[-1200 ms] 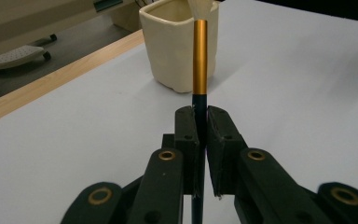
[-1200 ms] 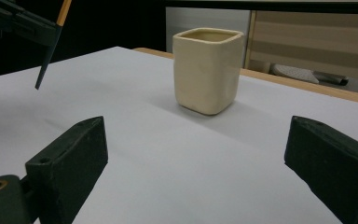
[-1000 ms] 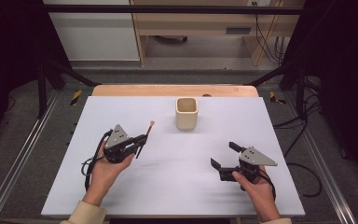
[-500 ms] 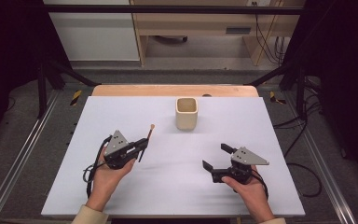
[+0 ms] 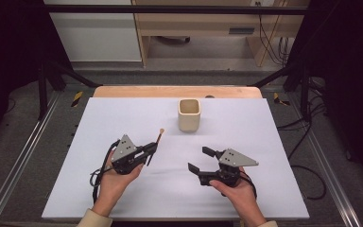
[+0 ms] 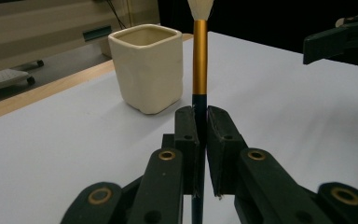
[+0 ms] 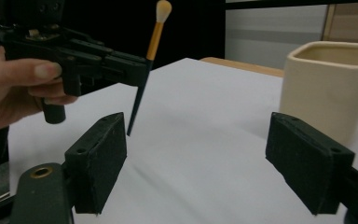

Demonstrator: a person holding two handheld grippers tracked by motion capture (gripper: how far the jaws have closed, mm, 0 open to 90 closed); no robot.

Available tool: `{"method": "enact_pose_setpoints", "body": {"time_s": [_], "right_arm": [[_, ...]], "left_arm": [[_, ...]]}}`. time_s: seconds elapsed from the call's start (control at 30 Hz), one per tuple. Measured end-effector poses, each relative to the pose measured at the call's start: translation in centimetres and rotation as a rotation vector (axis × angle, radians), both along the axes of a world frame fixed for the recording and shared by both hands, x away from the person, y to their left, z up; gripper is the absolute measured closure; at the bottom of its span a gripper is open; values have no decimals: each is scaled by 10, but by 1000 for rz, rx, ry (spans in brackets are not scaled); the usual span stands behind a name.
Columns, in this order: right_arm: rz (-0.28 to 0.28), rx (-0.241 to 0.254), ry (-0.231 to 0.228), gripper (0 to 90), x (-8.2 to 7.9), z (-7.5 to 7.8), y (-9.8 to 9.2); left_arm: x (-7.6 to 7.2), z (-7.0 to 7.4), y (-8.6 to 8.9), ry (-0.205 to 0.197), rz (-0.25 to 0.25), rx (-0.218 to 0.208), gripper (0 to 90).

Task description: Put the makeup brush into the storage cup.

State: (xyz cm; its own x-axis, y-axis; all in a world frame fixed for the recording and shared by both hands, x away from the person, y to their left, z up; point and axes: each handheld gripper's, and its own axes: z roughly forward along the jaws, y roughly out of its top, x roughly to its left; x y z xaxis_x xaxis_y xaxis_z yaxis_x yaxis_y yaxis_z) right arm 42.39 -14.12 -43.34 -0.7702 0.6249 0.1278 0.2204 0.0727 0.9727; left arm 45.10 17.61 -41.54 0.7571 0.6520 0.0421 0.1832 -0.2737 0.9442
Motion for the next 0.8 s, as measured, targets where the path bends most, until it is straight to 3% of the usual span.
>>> {"method": "enact_pose_setpoints", "body": {"time_s": [0.13, 0.3, 0.37, 0.53, 0.8], "right_arm": [[20, 27, -2, 228, 6, 8, 13], [31, 18, -17, 247, 17, 17, 23], [47, 33, -22, 291, 24, 26, 32], [63, 79, -24, 330, 25, 34, 44], [49, 117, -12, 392, 16, 33, 35]], "left_arm": [[-2, 2, -3, -6, -7, -20, 827], [-5, 3, -8, -25, -19, -22, 827], [-7, 2, -9, -27, -20, -25, 827], [-11, 2, -14, -35, -29, -40, 827], [-15, 2, -23, -43, -49, -55, 827]]}}
